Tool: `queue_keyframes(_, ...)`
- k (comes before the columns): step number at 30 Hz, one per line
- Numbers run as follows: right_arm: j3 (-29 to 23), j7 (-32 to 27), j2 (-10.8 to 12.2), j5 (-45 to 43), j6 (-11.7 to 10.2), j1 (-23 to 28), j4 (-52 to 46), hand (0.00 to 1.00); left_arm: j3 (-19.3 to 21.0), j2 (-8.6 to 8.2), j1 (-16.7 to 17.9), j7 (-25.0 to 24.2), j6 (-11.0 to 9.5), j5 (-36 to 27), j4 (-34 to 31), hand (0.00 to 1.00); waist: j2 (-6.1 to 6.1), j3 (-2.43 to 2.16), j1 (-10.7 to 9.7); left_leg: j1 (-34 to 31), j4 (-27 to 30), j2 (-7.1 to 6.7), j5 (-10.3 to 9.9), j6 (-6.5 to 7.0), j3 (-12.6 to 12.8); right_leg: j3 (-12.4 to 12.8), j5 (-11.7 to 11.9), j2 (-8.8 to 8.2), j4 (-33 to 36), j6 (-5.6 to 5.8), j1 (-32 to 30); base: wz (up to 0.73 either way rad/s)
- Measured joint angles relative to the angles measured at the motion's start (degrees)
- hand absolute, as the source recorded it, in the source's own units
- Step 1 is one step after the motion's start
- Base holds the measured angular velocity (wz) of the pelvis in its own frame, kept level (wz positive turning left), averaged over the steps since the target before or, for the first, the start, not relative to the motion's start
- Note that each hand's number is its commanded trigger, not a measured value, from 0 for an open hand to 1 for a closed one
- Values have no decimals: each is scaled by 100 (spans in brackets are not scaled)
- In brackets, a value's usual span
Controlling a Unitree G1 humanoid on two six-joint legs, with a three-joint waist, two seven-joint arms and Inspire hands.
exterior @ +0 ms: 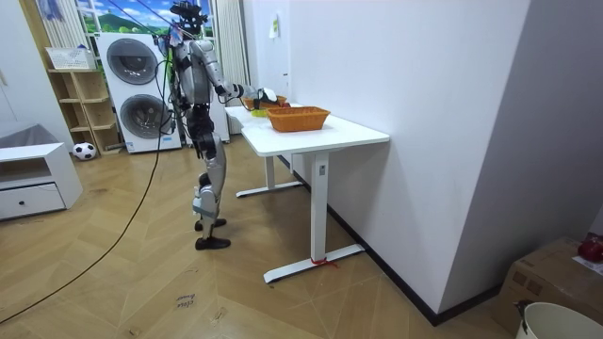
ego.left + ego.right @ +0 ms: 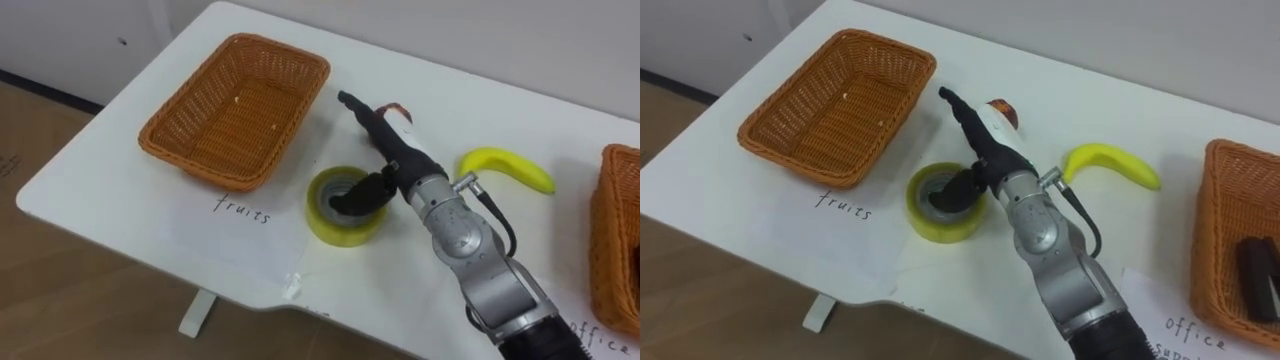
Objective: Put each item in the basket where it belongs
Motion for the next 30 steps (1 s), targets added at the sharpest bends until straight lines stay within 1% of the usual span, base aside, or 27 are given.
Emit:
queue_keyframes(13,0,19,1,-120,0,9,4,0,-1,-35,-17,125,7,9,-1,0,15,-16,10,20,4,3,0,0,-4,12,0,2,0,0,-11,0)
queue_keyframes(19,-1,225,-6,-190,0,8,10,0,-1,-32,-43,111,13,-1,-2,0,6,-23,6,20,-1,6,1,0,-3,23,0,3,-1,0,-17,0)
queue_keyframes(22,0,272,-9,-194,47,8,9,0,0,-3,-42,92,34,4,-1,0,-30,-47,7,3,0,4,1,0,-19,26,0,6,-1,0,-16,1)
queue_keyframes(24,0,385,-18,-195,115,9,10,0,0,43,-42,84,86,9,-2,0,-89,-86,0,-7,7,6,1,-1,-20,29,0,6,-3,0,-16,0)
queue_keyframes(25,0,414,-22,-191,120,8,10,0,2,53,-43,84,91,14,-1,0,-102,-91,3,-10,13,6,1,-1,-24,22,0,4,-3,0,-15,0)
queue_keyframes(28,1,529,-68,-174,120,8,10,0,1,80,-47,86,91,17,0,0,-144,-84,8,-15,27,7,3,3,-21,20,0,-10,-3,0,-9,0)
queue_keyframes(30,2,602,-89,-175,121,8,10,0,0,114,-49,86,91,17,1,0,-169,-64,7,-23,33,5,5,6,-28,21,0,-17,-2,0,-5,0)
